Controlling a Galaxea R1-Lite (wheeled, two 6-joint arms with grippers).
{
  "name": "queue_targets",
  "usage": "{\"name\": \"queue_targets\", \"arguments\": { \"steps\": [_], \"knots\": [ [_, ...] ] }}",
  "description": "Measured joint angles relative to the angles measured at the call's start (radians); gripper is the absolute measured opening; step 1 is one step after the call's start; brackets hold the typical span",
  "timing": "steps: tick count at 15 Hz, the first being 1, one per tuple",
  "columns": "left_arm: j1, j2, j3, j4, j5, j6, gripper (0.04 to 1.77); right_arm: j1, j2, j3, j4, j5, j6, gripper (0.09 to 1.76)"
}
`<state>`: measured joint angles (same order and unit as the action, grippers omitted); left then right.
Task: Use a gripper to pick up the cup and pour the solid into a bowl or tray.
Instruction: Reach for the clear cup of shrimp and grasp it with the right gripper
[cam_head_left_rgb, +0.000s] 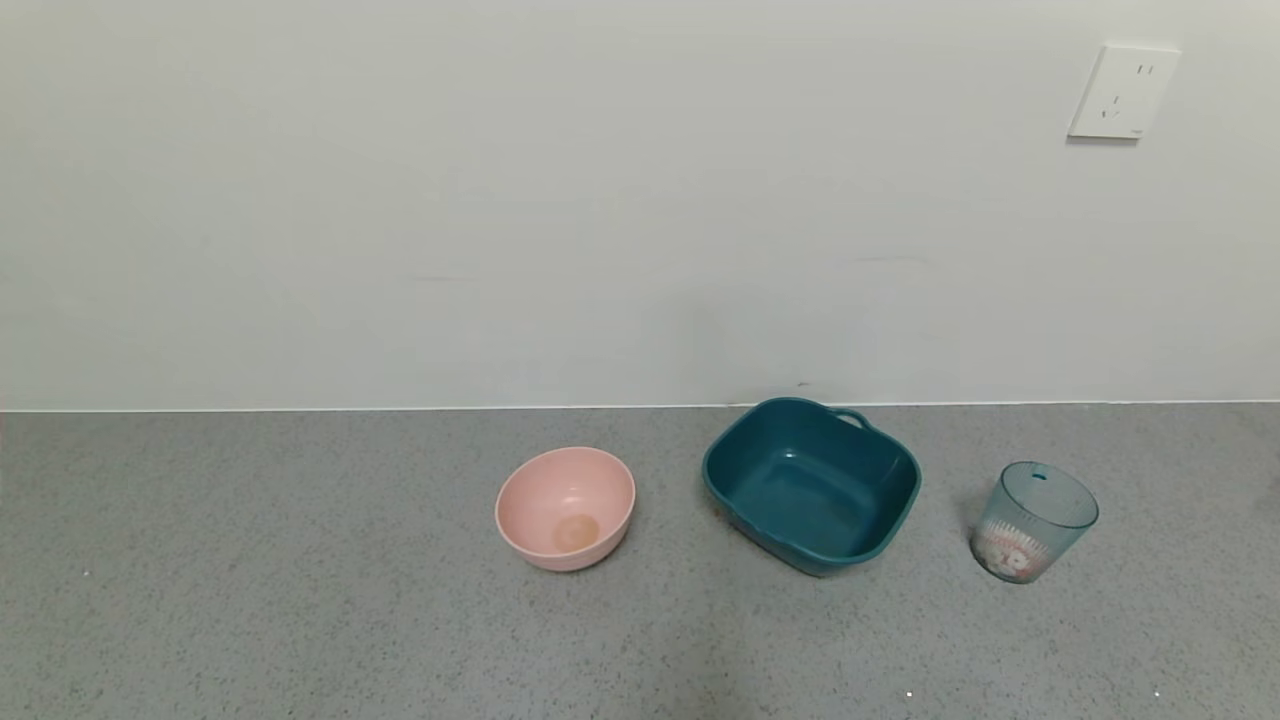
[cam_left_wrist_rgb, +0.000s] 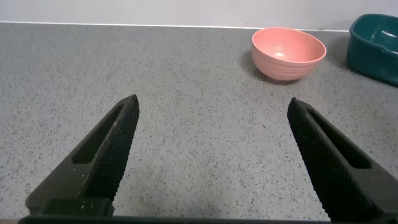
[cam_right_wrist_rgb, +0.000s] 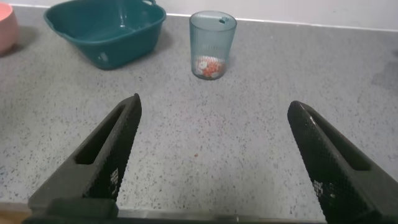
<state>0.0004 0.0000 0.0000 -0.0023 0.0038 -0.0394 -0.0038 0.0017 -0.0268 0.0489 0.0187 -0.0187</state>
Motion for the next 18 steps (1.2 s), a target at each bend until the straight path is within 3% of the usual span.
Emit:
{"name": "queue_targets", "arguments": {
  "steps": [3,6,11,18],
  "knots": [
    [0.000,0.000,0.000,0.000,0.000,0.000,1.72,0.003,0.025,-0.103,0.116,-0.005,0.000,1.71],
    [0.000,0.000,0.000,0.000,0.000,0.000,1.72,0.004,0.132,-0.208,0.137,-0.010,0.000,1.71],
    [0.000,0.000,0.000,0.000,0.000,0.000,1.72,0.003,0.415,-0.371,0.161,-0.014,0.009,1.71],
    [0.000,0.000,0.000,0.000,0.000,0.000,1.72,0.003,0.840,-0.459,0.156,-0.014,0.075,1.71]
  ]
}}
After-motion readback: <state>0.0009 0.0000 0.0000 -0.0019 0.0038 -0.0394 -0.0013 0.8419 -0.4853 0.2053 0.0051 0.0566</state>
